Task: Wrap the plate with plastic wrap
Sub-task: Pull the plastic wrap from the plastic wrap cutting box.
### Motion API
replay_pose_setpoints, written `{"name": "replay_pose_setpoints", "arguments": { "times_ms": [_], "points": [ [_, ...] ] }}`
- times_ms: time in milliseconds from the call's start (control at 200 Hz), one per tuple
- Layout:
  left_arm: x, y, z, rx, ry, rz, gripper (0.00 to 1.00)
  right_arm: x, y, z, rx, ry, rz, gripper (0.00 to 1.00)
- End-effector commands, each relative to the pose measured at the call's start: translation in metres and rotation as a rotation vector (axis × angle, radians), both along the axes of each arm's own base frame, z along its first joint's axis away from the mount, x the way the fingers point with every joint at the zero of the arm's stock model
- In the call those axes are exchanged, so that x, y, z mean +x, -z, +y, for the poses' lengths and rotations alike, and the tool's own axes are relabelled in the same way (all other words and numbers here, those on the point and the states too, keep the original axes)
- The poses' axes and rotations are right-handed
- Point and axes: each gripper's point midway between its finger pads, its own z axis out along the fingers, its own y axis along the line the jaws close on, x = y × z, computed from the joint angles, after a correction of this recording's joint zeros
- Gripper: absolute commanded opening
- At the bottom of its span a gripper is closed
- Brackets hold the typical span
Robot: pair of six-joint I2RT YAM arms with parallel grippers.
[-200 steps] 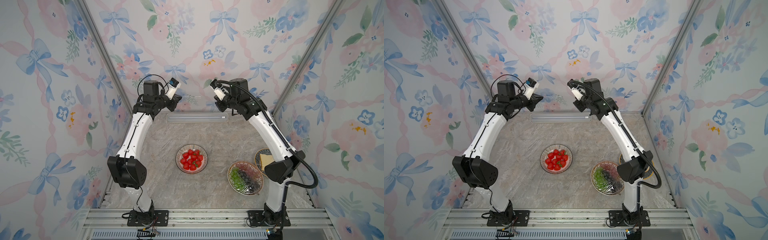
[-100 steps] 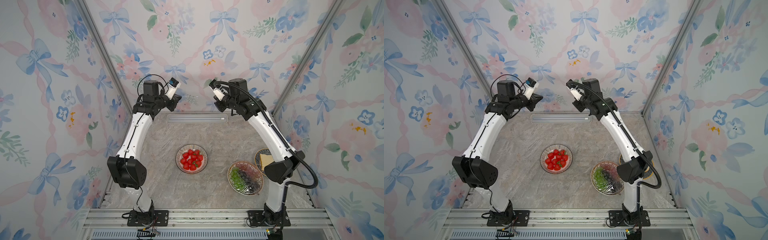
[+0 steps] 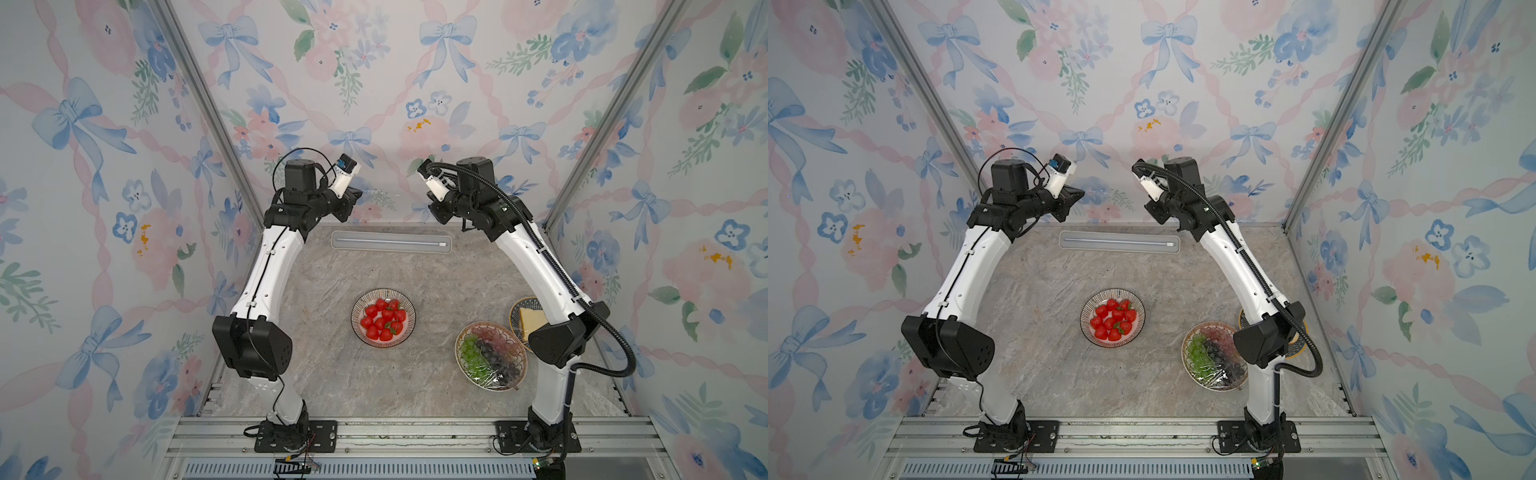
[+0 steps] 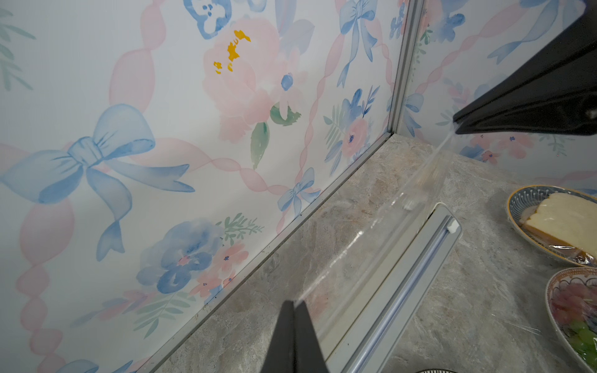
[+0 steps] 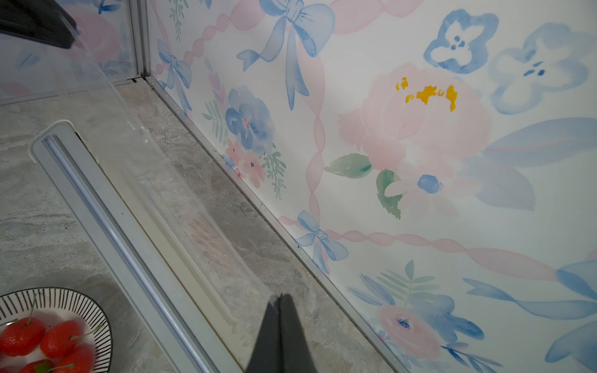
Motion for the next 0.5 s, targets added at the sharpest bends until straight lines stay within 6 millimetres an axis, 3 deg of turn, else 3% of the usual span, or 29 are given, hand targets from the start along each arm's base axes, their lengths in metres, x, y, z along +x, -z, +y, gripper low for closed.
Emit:
{"name": "replay_pose_setpoints", "arguments": {
  "times_ms": [0, 495],
  "points": [
    [-0.0096, -0.0363, 0.0093, 0.001, -0.022, -0.104, 0.00, 0.0022, -0.0307, -0.0005, 0.030, 0.022, -0.091, 0.00],
    [-0.0115, -0.0390, 0.0098, 0.002, -0.022, -0.111, 0.00, 0.0022, -0.0323, 0.0005, 0.035, 0.024, -0.097, 0.00]
  ]
}}
